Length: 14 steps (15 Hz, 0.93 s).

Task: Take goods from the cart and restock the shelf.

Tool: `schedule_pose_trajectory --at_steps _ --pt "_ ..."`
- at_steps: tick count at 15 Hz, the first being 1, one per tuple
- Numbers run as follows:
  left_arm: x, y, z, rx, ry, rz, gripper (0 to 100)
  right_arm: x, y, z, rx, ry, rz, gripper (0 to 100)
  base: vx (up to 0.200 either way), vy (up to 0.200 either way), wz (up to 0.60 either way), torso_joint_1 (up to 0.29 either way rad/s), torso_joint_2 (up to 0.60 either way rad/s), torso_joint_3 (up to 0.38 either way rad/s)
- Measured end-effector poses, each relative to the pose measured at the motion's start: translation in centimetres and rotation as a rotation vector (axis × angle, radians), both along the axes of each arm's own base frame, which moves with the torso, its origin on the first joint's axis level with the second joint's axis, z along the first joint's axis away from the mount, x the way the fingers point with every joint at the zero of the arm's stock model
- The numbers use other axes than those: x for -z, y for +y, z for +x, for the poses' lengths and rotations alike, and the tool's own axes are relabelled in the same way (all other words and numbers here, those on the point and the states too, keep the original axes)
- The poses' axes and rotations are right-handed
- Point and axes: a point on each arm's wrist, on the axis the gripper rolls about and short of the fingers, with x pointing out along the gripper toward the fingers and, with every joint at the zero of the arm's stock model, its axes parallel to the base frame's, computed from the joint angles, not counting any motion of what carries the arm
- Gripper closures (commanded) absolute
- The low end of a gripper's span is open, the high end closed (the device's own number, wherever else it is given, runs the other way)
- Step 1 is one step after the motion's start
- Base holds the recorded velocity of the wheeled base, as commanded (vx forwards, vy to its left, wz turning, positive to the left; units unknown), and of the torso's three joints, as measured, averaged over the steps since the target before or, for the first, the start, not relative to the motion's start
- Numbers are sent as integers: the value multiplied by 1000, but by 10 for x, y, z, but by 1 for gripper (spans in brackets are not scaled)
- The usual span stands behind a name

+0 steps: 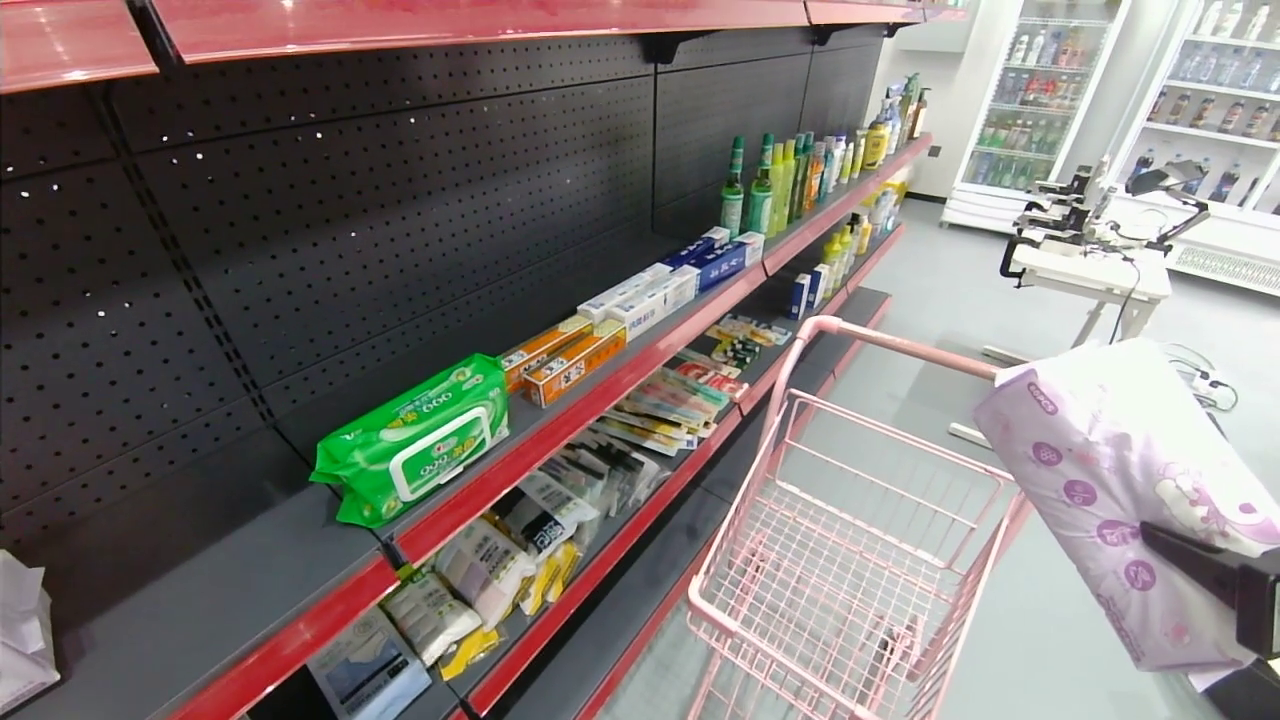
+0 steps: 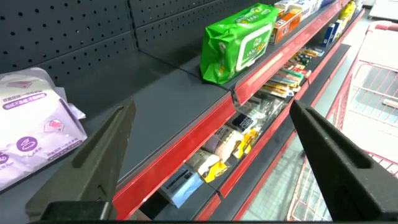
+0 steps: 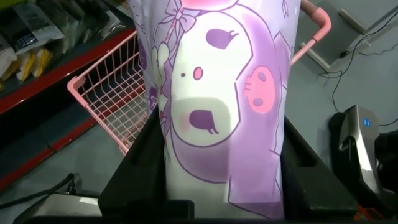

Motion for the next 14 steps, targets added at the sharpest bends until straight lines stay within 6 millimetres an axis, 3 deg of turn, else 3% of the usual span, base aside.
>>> schedule_pose_trajectory --at_steps 14 --pt "0 0 0 0 0 0 0 -4 0 -1 -15 -18 -37 100 0 0 600 3 1 2"
